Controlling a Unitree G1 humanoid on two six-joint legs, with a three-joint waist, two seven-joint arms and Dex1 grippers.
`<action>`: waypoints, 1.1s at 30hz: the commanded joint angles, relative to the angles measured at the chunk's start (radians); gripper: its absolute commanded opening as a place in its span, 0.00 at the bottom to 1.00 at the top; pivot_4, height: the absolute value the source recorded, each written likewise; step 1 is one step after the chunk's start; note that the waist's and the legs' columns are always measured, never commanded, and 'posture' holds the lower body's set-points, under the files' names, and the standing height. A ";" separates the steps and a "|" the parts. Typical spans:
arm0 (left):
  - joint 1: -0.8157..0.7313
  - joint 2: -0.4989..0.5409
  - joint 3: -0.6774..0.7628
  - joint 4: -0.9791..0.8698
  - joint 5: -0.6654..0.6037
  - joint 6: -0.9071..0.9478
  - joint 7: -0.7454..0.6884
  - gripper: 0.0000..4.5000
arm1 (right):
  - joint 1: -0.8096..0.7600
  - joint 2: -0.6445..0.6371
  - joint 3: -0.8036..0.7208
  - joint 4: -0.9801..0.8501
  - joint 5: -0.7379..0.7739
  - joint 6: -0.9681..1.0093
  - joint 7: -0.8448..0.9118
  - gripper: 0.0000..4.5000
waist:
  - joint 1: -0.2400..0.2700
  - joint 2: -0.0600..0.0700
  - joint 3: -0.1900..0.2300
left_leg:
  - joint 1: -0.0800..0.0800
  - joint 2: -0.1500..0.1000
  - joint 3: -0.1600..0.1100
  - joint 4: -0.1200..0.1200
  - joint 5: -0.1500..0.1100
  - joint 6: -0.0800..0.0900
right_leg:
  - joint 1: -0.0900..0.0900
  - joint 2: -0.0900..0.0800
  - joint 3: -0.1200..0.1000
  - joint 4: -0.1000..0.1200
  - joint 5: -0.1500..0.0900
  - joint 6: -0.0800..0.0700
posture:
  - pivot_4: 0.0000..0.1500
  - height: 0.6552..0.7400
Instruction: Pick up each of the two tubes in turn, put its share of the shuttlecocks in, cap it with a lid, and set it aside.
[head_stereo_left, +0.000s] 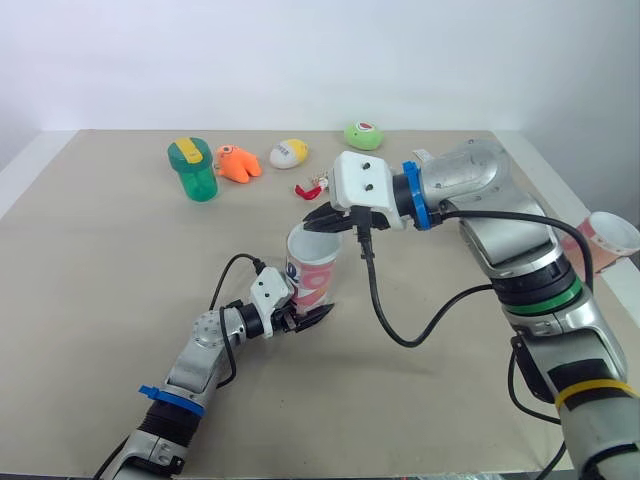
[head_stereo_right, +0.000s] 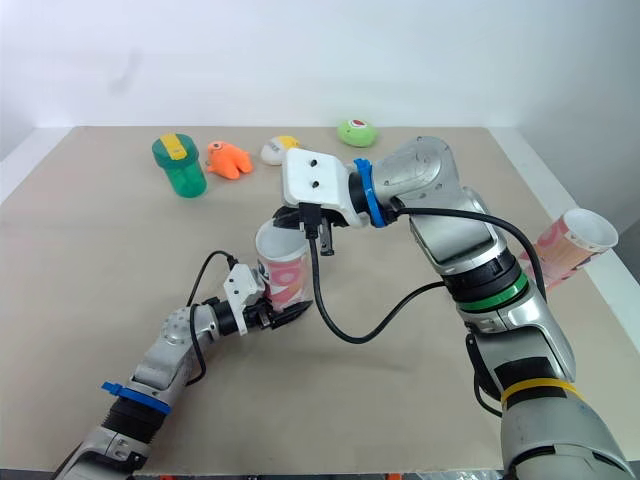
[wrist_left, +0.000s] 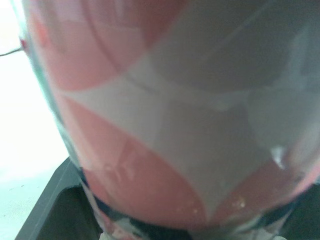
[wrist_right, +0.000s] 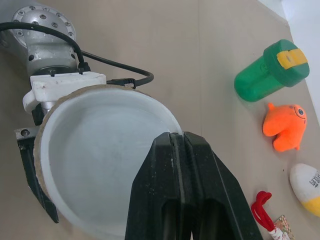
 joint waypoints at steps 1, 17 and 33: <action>0.024 0.003 -0.025 0.044 0.020 0.031 -0.006 0.77 | -0.040 -0.004 -0.044 -0.011 0.009 -0.011 -0.011 0.04 | 0.000 0.000 0.000 | 0.000 0.000 0.000 0.000 0.000 0.000 | 0.000 0.000 0.000 0.000 0.000 0.000 | 1.00 1.00; 0.019 0.000 -0.027 0.049 0.022 0.030 -0.008 0.77 | -0.038 0.003 -0.020 -0.016 0.010 -0.007 -0.013 0.04 | 0.000 0.000 0.000 | 0.000 0.000 0.000 0.000 0.000 0.000 | 0.000 -0.001 0.000 0.000 0.000 0.000 | 1.00 1.00; 0.016 0.000 -0.026 0.054 0.023 0.030 -0.008 0.77 | 0.021 0.037 0.019 -0.050 -0.017 -0.012 -0.034 0.04 | 0.000 0.000 0.000 | 0.000 0.000 0.000 0.000 0.000 0.000 | 0.000 -0.001 0.000 0.000 -0.001 -0.001 | 1.00 1.00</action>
